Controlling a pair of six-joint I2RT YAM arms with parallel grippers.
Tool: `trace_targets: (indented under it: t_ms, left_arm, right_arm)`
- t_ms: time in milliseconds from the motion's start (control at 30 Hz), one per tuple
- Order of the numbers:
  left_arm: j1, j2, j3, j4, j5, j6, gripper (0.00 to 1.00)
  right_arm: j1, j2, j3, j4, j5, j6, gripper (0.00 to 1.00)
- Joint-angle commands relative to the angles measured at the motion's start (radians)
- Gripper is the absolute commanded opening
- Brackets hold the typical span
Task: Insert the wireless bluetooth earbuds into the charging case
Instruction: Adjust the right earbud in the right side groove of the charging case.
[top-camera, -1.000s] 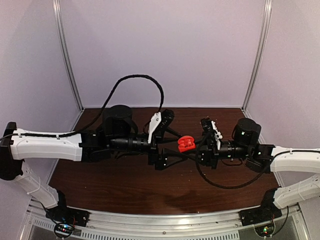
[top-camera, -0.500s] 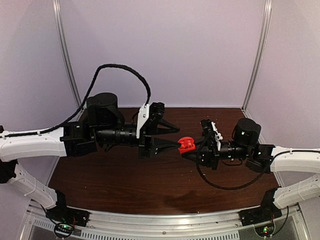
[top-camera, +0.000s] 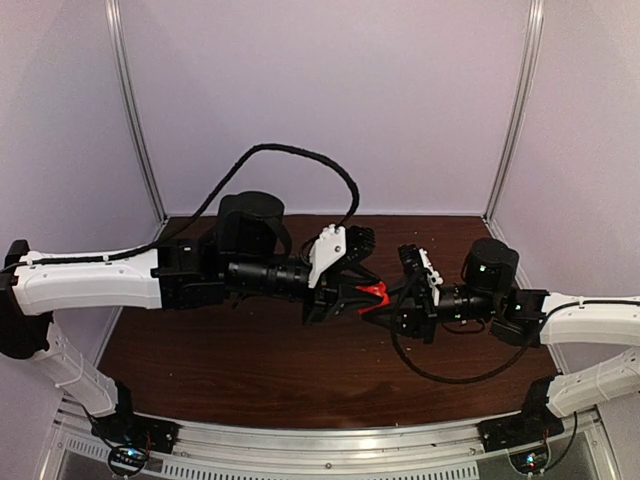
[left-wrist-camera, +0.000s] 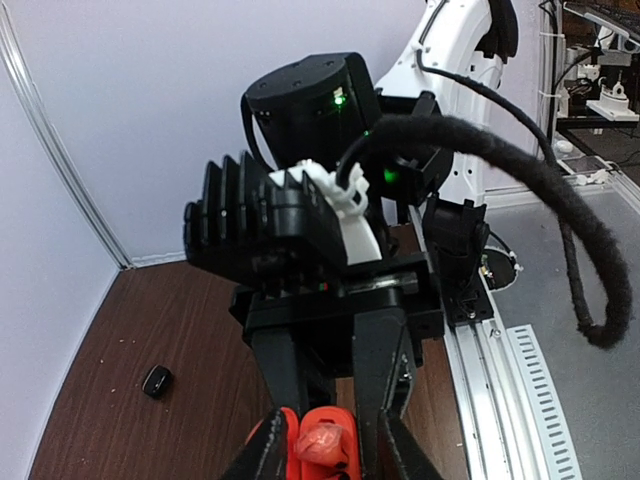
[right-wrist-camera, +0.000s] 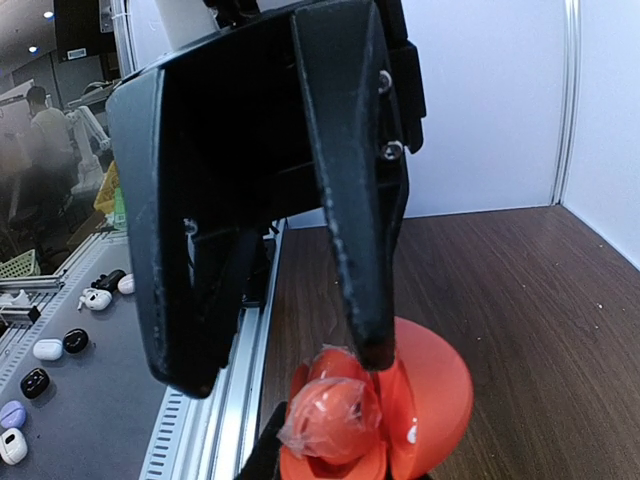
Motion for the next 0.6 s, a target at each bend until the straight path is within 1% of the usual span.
trace_targets:
  t_ms: [0,367,567]
  left_arm:
    - [-0.005,0.022,0.042,-0.028,-0.027,-0.011,0.31]
    - [-0.007,0.037,0.033,-0.072,0.095,0.037,0.16]
    - [-0.007,0.068,0.06,-0.132,0.105,0.056,0.11]
  right_arm:
    - [0.009,-0.002,0.023,0.005,-0.008,-0.008,0.0]
    - [0.009,-0.008,0.021,0.015,-0.015,-0.004,0.0]
    - [0.009,-0.016,0.021,0.023,-0.031,-0.005,0.0]
